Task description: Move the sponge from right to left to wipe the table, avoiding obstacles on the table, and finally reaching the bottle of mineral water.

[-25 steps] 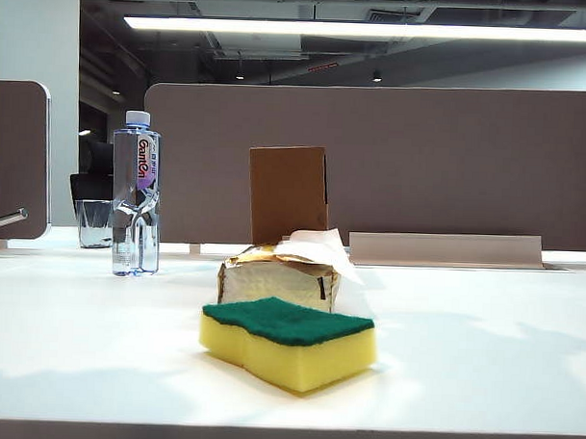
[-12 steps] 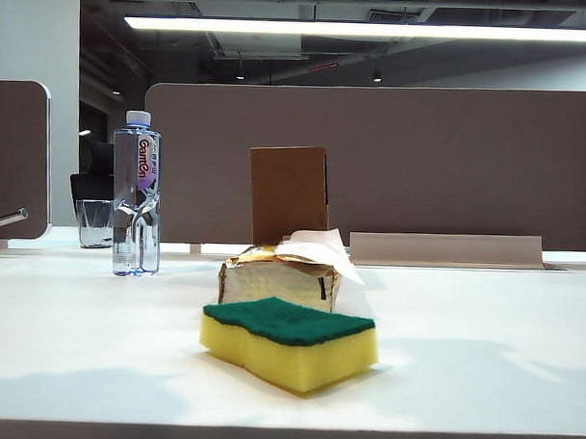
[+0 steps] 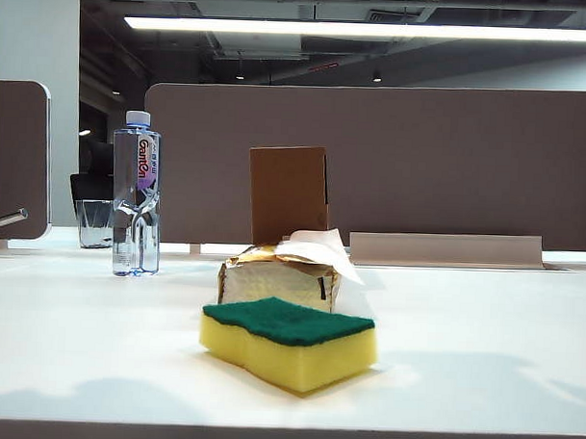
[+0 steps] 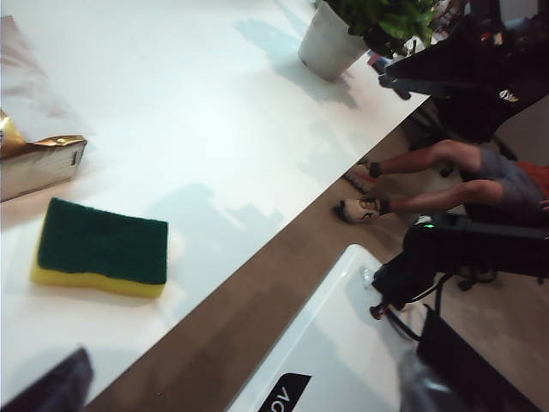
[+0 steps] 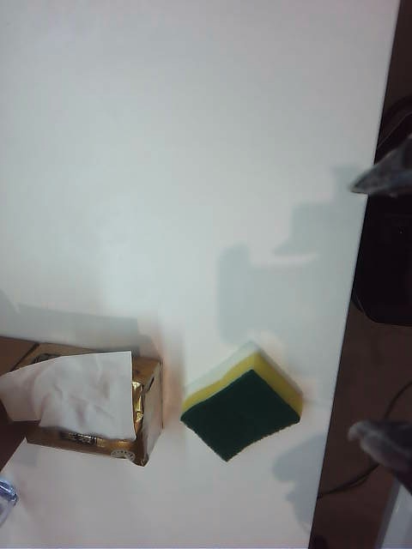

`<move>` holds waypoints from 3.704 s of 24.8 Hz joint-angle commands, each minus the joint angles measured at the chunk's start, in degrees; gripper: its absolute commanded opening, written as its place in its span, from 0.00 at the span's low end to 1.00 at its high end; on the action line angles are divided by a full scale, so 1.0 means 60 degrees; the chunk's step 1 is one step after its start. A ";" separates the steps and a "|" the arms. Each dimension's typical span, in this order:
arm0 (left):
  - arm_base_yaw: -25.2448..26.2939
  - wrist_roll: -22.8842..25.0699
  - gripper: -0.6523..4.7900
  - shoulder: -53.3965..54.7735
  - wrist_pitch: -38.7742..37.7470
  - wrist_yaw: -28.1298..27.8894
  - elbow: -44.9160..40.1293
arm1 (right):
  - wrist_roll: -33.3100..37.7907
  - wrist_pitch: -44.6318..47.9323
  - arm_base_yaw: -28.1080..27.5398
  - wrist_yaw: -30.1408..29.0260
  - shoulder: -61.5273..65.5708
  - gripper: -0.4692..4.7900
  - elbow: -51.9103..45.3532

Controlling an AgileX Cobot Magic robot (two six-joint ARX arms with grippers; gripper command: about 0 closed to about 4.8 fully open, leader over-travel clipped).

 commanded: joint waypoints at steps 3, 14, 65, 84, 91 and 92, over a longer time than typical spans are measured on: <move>-0.0448 -0.0004 1.00 0.0277 -0.0270 -0.0783 0.0044 | 0.0000 0.0058 0.0011 -0.0076 -0.0018 0.73 0.0076; -0.1126 0.0284 1.00 0.3650 0.0590 -0.0991 0.0044 | 0.0000 0.0062 0.0011 -0.0069 -0.0018 0.73 0.0076; -0.3005 -0.1151 1.00 1.1428 0.7759 -0.1173 0.0095 | 0.0000 0.0062 0.0018 -0.0036 -0.0007 0.72 0.0076; -0.3005 -0.1756 1.00 1.1610 0.7493 -0.1854 0.0368 | 0.0015 -0.0025 0.0022 -0.0044 -0.0011 0.70 0.0076; -0.3264 -0.1894 1.00 1.1610 0.7460 -0.1953 0.0408 | 0.0015 -0.0084 0.0018 -0.0040 -0.0011 0.70 0.0076; -0.3373 -0.1898 1.00 1.1628 0.7453 -0.2055 0.0430 | 0.0015 -0.0084 0.0022 -0.0040 -0.0011 0.70 0.0076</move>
